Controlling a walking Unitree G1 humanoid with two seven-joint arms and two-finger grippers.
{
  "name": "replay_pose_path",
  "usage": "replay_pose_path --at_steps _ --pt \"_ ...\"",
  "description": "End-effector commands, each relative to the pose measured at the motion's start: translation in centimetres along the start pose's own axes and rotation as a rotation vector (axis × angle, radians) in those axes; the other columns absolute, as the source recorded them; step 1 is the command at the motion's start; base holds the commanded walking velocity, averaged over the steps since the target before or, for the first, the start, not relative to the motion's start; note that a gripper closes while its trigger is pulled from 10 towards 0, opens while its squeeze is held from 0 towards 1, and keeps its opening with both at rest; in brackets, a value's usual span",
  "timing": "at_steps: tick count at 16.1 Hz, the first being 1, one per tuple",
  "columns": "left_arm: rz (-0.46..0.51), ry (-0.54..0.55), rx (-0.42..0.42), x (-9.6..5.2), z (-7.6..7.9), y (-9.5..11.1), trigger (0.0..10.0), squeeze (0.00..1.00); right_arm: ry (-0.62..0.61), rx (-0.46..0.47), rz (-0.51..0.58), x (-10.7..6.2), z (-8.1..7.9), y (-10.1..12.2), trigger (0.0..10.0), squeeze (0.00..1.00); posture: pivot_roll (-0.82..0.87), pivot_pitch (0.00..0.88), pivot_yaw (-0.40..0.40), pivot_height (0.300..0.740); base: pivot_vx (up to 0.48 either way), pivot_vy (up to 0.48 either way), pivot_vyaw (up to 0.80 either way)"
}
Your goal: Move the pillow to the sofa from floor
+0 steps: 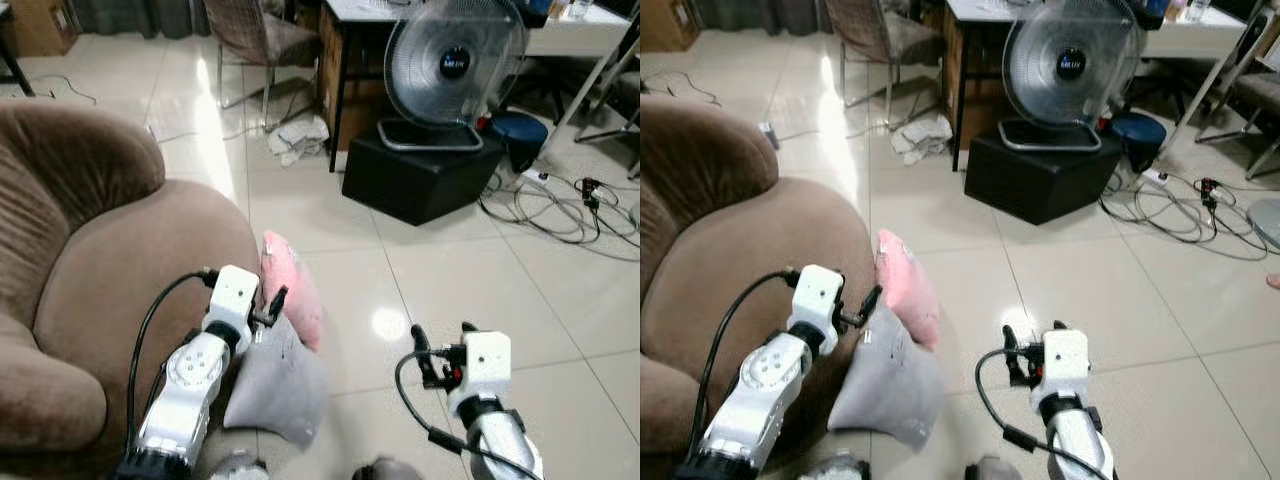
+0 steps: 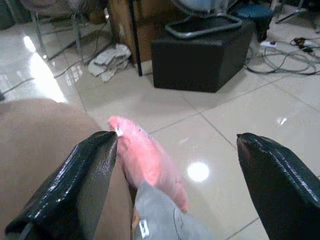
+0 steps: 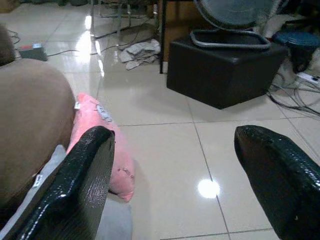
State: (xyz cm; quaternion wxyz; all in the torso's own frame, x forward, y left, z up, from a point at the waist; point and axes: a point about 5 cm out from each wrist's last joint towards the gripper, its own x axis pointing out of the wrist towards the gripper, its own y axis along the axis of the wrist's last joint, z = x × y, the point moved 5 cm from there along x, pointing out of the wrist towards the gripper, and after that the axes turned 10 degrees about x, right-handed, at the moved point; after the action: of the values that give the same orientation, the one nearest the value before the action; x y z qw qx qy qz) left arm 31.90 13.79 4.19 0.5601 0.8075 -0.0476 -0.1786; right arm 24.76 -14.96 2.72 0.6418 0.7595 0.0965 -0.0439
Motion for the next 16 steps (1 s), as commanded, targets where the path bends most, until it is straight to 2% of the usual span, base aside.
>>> replay_pose_path --at_steps 1,6,10,12,16 --pt "-0.031 0.009 0.006 -0.3 0.1 -0.9 10.0 0.0 0.024 -0.028 0.015 0.0 -0.3 0.5 10.0 0.0 0.05 0.051 -0.057 0.646 0.0 0.0 0.0" --pt "-0.053 0.016 0.027 -0.3 0.1 -1.4 10.0 0.0 0.05 -0.042 0.017 0.7 -0.6 0.7 10.0 0.0 0.06 0.05 -0.08 0.596 0.0 0.0 0.0" --pt "-0.078 -0.015 0.055 1.2 0.9 -1.4 10.0 0.0 0.055 -0.029 0.021 0.4 -0.6 0.8 10.0 0.0 0.05 0.074 -0.081 0.561 0.0 0.0 0.0" --pt "-0.096 -0.053 0.005 2.3 1.6 -1.1 10.0 0.0 0.056 -0.031 0.016 0.2 -0.7 0.7 10.0 0.0 0.05 0.079 -0.077 0.561 0.0 0.0 0.0" --pt "0.002 -0.113 0.022 2.9 2.8 0.6 10.0 0.0 0.021 -0.035 0.014 -0.3 -0.2 0.5 10.0 0.0 0.03 0.095 -0.062 0.561 0.0 0.0 0.0"
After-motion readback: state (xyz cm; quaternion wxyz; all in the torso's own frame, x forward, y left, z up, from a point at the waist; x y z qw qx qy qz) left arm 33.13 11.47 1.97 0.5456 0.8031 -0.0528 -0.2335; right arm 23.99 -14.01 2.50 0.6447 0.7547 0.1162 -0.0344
